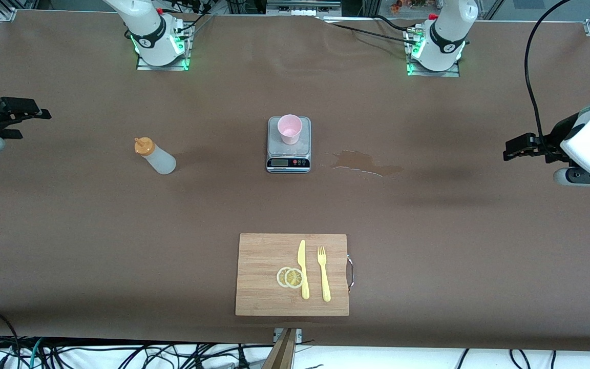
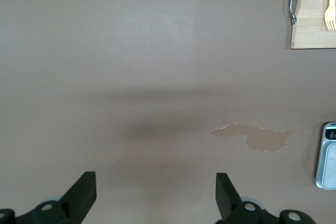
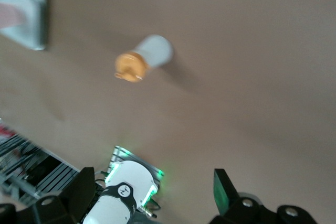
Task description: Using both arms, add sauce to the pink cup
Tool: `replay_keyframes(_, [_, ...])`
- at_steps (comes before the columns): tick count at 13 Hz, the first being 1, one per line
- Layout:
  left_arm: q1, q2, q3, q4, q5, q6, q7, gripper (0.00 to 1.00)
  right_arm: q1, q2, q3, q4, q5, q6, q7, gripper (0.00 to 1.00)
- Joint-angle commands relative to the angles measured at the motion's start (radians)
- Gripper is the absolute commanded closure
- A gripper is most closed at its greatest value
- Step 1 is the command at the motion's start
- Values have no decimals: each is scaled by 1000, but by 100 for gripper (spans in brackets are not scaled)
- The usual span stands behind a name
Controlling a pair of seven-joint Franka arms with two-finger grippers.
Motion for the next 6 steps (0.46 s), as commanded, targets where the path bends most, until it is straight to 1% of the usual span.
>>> replay_keyframes(1, [0, 9, -2, 29, 6, -19, 14, 0, -55, -200, 124, -289, -97, 192, 217, 0])
replay_keyframes(2, [-1, 9, -1, 29, 6, -19, 13, 0, -56, -252, 139, -369, -130, 279, 292, 0])
replay_keyframes(3, [-4, 9, -2, 29, 6, -19, 11, 0, -58, -291, 142, -423, -135, 336, 297, 0])
replay_keyframes(4, [-9, 11, -2, 40, 7, -19, 11, 0, -58, -305, 142, -437, -123, 370, 309, 0])
replay_keyframes(5, [-9, 18, -2, 58, 9, -19, 11, 0, -61, -307, 144, -429, -120, 411, 297, 0])
replay_keyframes(6, [-1, 21, -2, 64, 7, -19, 11, 0, -61, -313, 145, -429, -115, 480, 299, 0])
